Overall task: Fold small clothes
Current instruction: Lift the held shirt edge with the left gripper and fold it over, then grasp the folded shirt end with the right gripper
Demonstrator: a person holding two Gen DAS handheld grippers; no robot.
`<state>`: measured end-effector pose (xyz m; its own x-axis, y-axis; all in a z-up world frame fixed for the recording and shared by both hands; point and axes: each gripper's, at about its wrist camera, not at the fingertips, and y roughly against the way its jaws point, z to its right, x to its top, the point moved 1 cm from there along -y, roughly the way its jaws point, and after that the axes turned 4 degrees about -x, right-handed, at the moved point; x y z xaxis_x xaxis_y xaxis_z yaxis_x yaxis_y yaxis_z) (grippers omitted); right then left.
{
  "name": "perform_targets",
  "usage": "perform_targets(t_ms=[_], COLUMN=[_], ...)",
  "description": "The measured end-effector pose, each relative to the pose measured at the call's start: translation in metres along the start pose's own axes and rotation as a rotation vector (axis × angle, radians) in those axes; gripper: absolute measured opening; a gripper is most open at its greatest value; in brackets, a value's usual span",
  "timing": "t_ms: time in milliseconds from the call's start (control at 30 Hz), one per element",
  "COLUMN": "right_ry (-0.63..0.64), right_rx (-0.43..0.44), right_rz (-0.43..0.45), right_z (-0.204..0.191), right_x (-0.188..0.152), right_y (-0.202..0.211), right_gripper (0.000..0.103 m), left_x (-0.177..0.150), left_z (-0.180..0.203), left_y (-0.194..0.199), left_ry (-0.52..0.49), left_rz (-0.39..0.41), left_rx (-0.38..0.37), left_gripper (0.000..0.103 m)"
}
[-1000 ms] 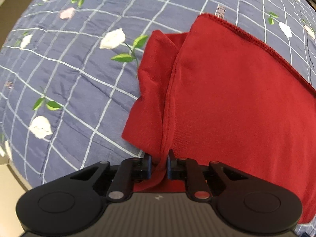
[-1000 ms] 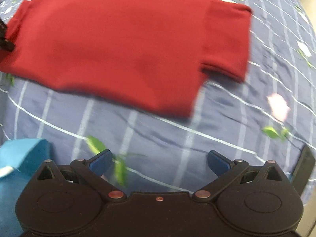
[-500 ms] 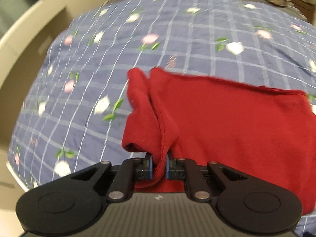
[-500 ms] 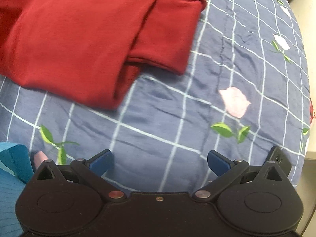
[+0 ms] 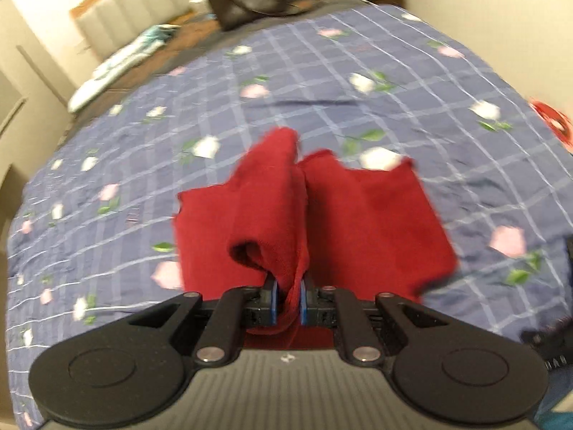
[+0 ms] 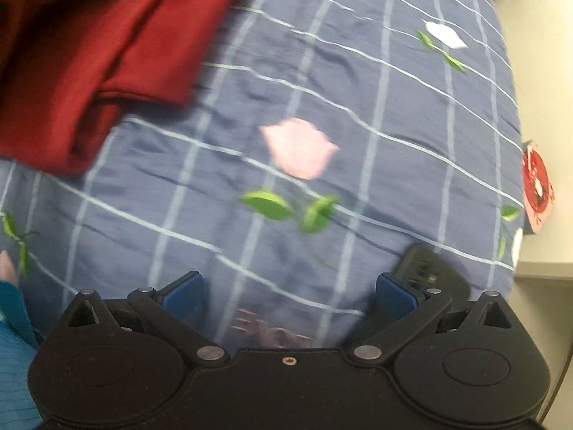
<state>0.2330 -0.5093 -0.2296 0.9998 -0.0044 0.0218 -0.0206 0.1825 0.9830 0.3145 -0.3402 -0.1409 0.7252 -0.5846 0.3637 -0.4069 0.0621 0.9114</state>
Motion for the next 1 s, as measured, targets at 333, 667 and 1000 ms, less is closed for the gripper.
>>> perform_targets(t_ms=[333,667,1000], right_ry=[-0.013,-0.016,-0.282], right_rx=[0.004,0.062,0.521], right_rz=[-0.017,0.061,0.231], right_z=[0.034,0.030,0.014], right_x=[-0.008,0.033,0.100], right_y=[-0.014,-0.013,0.035], right_gripper=[0.102,0.102,0.101], left_x=[-0.003,-0.025,-0.061], left_z=[0.024,0.013,-0.040], left_y=[-0.025,-0.002,0.014], left_ry=[0.038,0.173,0.452], left_rz=[-0.085,-0.106,-0.146], left_rx=[-0.059,-0.165,0.021], left_gripper=[0.017,0.059,0.096])
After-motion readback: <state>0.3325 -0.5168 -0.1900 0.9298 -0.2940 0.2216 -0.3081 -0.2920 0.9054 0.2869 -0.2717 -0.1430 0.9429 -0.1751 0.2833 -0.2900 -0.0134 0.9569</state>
